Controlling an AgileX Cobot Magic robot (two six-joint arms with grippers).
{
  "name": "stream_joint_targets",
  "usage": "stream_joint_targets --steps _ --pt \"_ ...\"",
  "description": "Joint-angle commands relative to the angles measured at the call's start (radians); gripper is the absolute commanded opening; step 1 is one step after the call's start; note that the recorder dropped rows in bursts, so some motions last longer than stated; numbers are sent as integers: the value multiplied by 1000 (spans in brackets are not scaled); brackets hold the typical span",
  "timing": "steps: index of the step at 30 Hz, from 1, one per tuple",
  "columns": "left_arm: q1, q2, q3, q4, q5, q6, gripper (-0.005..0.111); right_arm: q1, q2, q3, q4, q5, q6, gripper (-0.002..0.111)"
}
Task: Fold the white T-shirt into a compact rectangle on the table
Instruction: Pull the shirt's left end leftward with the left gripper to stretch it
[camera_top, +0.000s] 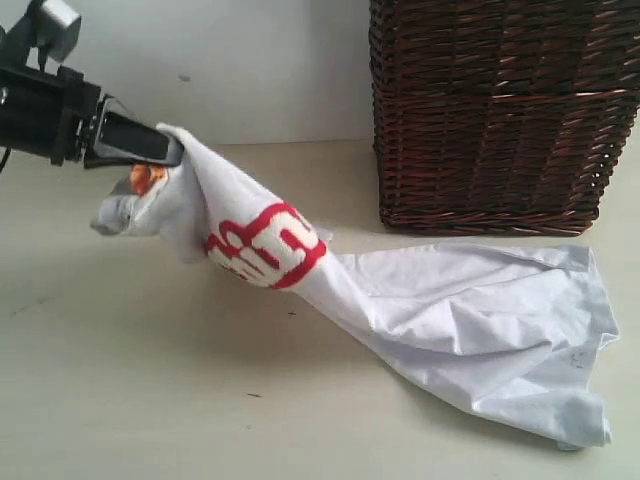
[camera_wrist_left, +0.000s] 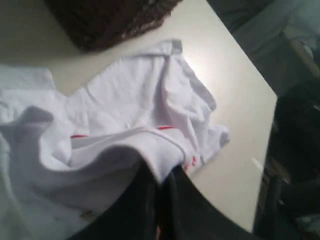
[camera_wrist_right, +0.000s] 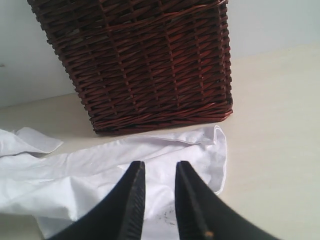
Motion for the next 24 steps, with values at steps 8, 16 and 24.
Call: stream_joint_targets --steps 8,16,24 --pt "6 179 -168 11 -401 9 0 1 2 5 1 -1 -1 23" --pt "4 267 -171 112 -454 55 8 1 2 5 1 -1 -1 23" --pt "4 263 -171 72 -514 117 75 1 2 5 1 -1 -1 23"
